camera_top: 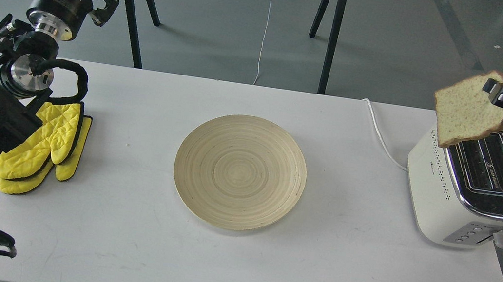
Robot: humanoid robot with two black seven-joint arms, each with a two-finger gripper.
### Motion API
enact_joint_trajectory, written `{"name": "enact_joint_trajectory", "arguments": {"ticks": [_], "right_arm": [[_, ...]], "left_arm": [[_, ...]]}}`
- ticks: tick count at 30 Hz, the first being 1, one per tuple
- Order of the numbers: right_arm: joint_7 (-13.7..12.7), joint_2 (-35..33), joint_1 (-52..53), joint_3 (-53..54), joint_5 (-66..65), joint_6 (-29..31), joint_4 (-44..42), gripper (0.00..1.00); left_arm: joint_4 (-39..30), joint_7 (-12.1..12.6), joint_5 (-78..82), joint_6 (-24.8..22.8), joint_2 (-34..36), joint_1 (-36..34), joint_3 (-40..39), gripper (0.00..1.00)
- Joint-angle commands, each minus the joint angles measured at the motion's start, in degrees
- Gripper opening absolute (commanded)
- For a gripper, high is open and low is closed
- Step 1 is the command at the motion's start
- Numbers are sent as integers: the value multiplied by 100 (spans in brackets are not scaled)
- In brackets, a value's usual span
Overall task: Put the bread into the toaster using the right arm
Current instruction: 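Lower the bread slice into the toaster slot with the right gripper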
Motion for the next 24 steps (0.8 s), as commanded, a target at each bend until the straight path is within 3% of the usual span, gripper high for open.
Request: {"name": "enact_joint_trajectory", "arguments": {"ticks": [1, 24], "right_arm": [[-8, -360, -18, -4, -37, 107, 90, 5], [-52, -580, -440, -57, -63, 292, 73, 5]], "left_arm": [[0, -9, 0, 0, -9, 0, 0, 100], [0, 0, 0, 0, -53, -9, 8, 100]]}}
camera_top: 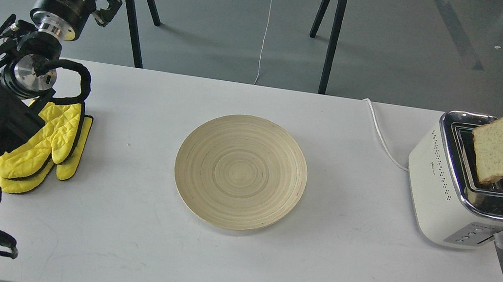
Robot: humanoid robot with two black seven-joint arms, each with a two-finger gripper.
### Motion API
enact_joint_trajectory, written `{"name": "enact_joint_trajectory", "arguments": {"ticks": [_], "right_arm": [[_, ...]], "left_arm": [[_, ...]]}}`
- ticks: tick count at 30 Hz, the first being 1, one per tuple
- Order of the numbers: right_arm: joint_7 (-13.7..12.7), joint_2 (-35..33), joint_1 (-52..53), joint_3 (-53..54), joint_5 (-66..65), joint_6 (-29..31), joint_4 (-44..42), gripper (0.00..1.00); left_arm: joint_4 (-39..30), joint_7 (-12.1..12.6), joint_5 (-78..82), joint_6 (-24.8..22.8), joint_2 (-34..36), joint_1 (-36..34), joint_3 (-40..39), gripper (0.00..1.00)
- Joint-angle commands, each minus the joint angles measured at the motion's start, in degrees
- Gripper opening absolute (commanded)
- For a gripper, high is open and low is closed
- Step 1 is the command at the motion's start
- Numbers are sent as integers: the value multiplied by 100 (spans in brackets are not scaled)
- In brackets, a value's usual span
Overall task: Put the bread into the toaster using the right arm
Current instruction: 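Lower the bread slice into the toaster slot with the right gripper, then release the bread and raise the right gripper away from the toaster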
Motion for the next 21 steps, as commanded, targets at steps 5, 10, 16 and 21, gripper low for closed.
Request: {"name": "enact_joint_trajectory", "arguments": {"ticks": [5, 10, 16, 21], "right_arm": [[5, 47, -183, 5, 53, -53, -17, 7], [-12, 152, -244, 22, 106, -150, -25, 27], [5, 267, -245, 49, 254, -247, -34, 50], [49, 293, -244, 101, 782, -229, -43, 61]], "left_arm": [[0, -3, -1, 0, -1, 2, 0, 100], [0, -3, -1, 0, -1, 2, 0, 100], [0, -3, -1, 0, -1, 2, 0, 100], [0, 6, -1, 0, -1, 2, 0, 100]]}}
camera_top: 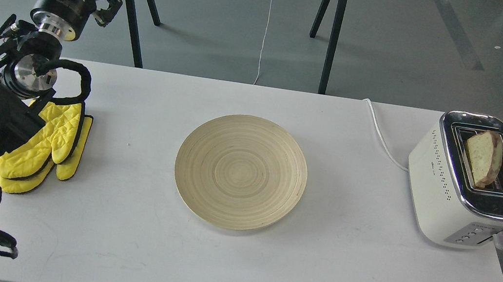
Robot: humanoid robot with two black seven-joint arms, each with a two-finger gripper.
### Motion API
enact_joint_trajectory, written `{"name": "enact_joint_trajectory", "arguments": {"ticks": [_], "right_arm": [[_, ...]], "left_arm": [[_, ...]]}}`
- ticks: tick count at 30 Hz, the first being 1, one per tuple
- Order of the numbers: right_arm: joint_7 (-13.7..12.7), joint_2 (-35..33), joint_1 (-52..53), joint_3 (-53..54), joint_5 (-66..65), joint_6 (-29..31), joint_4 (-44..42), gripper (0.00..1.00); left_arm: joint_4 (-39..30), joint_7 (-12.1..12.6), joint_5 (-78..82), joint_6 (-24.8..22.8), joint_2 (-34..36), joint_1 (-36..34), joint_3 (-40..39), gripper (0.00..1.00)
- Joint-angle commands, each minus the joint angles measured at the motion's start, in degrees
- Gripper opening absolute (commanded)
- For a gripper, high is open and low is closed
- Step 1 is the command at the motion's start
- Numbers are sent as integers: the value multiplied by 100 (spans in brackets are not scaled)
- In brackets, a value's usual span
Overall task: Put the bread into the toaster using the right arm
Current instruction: 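Release the bread and raise the right gripper away from the toaster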
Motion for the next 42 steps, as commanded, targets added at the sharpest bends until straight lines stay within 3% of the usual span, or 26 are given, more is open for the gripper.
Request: {"name": "enact_joint_trajectory", "arguments": {"ticks": [1, 3, 8, 14, 20, 23, 27, 32, 35, 38, 42], "right_arm": [[62, 23, 4, 107, 209, -5, -15, 69], [115, 93, 4, 291, 226, -23, -32, 96], [448, 453, 4, 977, 989, -49, -243, 97], [773, 1209, -5, 1610, 3414, 30, -822, 99], [1695, 2202, -14, 1699, 4637, 47, -1789, 100], [1934, 2650, -14, 1847, 5505, 161, -2307, 100], [1917, 3256, -232, 2313, 6492, 714, -3238, 100], [1847, 4232, -523, 3287, 6643, 1242, -4705, 100], [1628, 4794, -629, 3842, 6643, 1646, -5409, 100], [1442, 5068, -716, 4255, 6643, 1893, -5771, 100], [1468, 5253, -734, 4406, 6643, 1946, -5895, 100]], "left_arm": [[0, 0, 0, 0, 0, 1, 0, 100], [0, 0, 0, 0, 0, 1, 0, 100], [0, 9, 0, 0, 0, 1, 0, 100], [0, 0, 0, 0, -9, 1, -9, 100], [0, 0, -9, 0, -9, 1, -18, 100], [0, 0, -9, 0, -9, 1, -18, 100], [0, 0, -9, 0, -9, 1, -9, 100], [0, 0, -9, 0, -9, 1, -9, 100], [0, 0, 0, 0, -17, 1, -9, 100], [0, 0, -9, 0, -17, 1, -9, 100], [0, 0, -9, 0, -17, 1, -9, 100]]}}
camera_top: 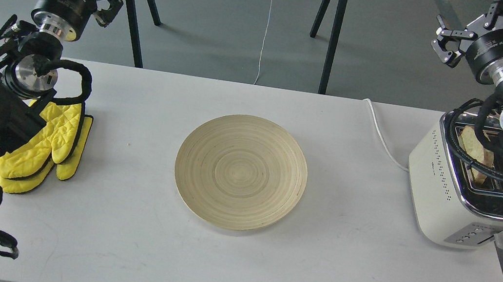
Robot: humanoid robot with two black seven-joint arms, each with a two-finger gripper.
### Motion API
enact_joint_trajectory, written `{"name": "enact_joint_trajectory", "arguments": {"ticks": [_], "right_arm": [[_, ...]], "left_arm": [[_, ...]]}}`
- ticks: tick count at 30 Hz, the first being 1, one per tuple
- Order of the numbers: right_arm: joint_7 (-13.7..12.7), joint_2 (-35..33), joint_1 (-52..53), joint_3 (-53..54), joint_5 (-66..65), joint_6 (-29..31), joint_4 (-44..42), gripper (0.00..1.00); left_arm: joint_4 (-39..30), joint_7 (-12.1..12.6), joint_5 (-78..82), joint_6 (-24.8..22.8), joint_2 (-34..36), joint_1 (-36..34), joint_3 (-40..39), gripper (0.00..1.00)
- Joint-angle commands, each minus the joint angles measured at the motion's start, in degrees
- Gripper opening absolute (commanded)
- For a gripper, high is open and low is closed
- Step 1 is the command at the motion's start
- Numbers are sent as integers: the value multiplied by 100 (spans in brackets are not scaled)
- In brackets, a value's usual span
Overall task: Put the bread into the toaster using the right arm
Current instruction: 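Release the bread and raise the right gripper away from the toaster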
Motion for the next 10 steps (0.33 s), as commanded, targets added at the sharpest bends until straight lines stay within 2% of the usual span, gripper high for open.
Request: {"name": "enact_joint_trajectory", "arguments": {"ticks": [1, 10], "right_arm": [[19, 127, -10, 116, -1, 45, -81, 100], [10, 127, -10, 107, -1, 529, -45, 100]], "left_arm": [[0, 9, -6, 0, 0, 0, -1, 100], [0, 70, 3, 0, 9, 0, 17, 100]]}}
